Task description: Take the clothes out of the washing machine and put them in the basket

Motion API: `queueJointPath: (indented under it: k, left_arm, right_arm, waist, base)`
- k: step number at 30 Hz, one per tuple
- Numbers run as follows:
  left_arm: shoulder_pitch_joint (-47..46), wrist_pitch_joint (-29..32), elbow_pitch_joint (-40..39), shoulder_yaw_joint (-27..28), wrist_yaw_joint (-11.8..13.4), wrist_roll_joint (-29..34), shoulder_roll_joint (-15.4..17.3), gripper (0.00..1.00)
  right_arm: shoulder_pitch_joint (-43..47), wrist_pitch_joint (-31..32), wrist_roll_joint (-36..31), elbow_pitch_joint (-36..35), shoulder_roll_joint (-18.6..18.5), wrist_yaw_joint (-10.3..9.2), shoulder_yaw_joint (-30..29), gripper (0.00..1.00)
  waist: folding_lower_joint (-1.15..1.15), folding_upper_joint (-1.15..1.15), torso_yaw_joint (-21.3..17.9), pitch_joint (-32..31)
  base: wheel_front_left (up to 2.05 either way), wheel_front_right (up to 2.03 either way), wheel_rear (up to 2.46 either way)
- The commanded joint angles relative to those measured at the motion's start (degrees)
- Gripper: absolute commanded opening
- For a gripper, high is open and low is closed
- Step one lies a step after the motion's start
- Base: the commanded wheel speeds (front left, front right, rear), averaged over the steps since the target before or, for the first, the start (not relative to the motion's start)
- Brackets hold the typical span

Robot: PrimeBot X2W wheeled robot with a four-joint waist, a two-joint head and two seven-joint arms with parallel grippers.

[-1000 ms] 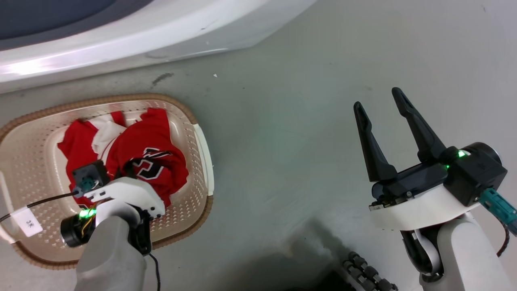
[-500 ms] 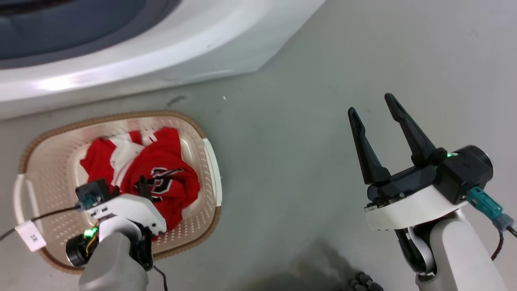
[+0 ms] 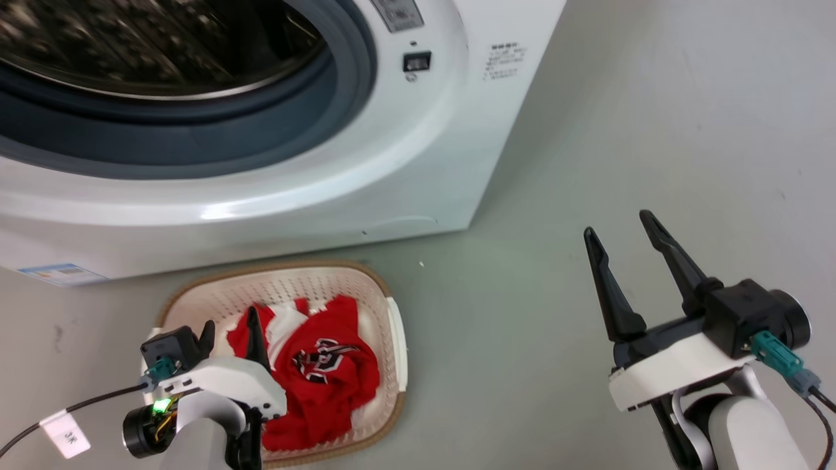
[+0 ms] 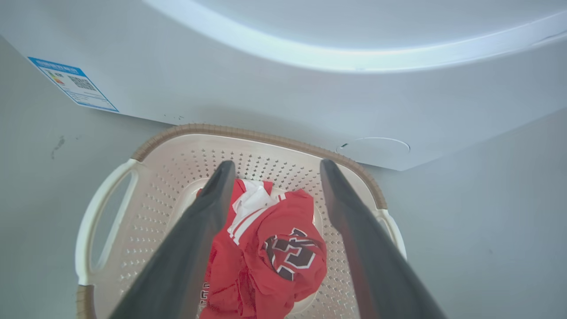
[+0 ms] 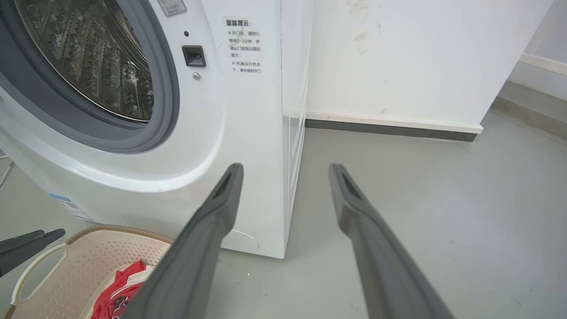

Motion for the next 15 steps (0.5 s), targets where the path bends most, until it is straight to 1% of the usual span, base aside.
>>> queueJointPath:
  k: [1,8,15]
  left_arm:
    - [2.4,-0.1,-2.7,-0.1,-0.3,0.8,-0.1,1.00]
    - [8.9,-0.1,-15.4,-1.5,-0.9,3.2,-0.4,1.00]
    - [15.4,-0.1,-28.6,-3.3,-0.9,6.3,-0.4,1.00]
  right_arm:
    - [1.5,0.6,-0.8,-0.3,0.1,-0.04,-0.7,1.00]
    - [5.2,2.3,-1.9,-0.9,0.9,-0.04,-2.5,1.00]
    - [9.0,3.4,-2.8,-1.5,1.6,-0.05,-4.5,1.00]
  waist:
    - [0.01,0.00,3.4,-5.3]
    - [0.01,0.00,5.8,-11.6]
    - [0.01,0.00,7.0,-16.6]
  base:
    - [0.00,0.00,0.00]
    - [0.00,0.00,0.00]
    - [0.00,0.00,0.00]
